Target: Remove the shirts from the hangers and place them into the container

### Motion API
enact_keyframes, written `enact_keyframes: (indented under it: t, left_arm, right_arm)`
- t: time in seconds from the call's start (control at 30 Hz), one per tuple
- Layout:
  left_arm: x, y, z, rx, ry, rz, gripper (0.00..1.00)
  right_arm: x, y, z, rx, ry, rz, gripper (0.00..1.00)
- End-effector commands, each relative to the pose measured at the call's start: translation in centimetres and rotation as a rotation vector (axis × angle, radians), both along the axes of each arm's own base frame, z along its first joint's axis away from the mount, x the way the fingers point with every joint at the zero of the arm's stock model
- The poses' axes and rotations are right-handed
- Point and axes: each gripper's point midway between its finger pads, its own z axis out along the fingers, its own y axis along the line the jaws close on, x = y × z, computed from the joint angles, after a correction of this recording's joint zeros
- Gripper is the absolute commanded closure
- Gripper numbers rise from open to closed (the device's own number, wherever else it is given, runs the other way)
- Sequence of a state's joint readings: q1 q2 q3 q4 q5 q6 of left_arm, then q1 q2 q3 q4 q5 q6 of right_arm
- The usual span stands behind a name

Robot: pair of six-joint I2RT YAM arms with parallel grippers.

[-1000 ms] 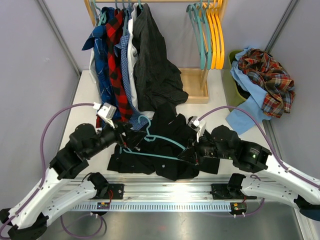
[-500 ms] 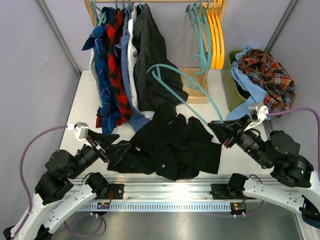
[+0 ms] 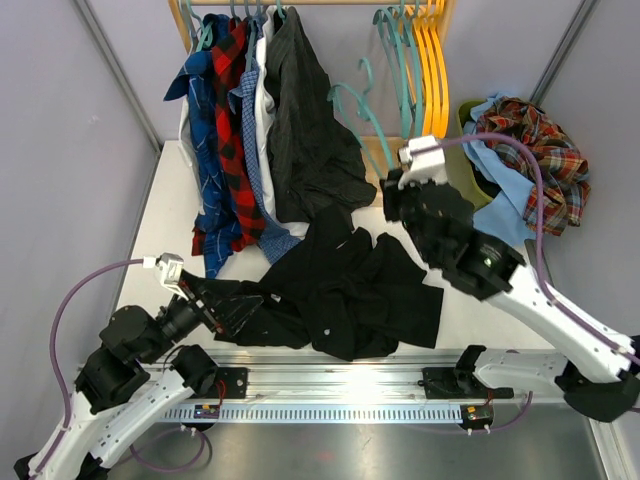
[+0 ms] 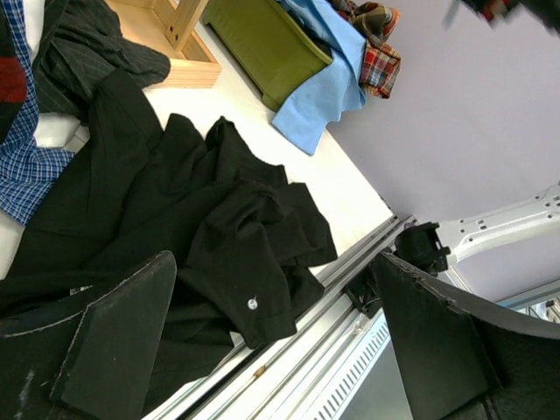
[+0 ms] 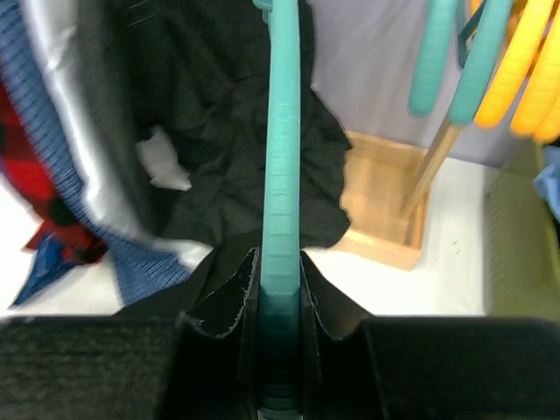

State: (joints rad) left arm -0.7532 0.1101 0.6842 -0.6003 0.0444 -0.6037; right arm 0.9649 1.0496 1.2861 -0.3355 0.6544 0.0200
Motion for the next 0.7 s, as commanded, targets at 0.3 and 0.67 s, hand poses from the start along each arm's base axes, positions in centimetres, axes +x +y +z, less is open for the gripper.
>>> enact_keyframes:
  t: [0.3,0.67]
  left_arm:
    - [0.1,-0.5,0.0,-0.037,-0.016,-0.014,0.01]
    - [0.0,-0.4,0.1,-0.042,-0.021,-0.014,0.01]
  right_arm:
    - [11.5,-1.7,8.7,0.108,-0.094,-0.038,1.0]
    - [16.1,-1.3,6.7,0.114,0.004,0.002,1.0]
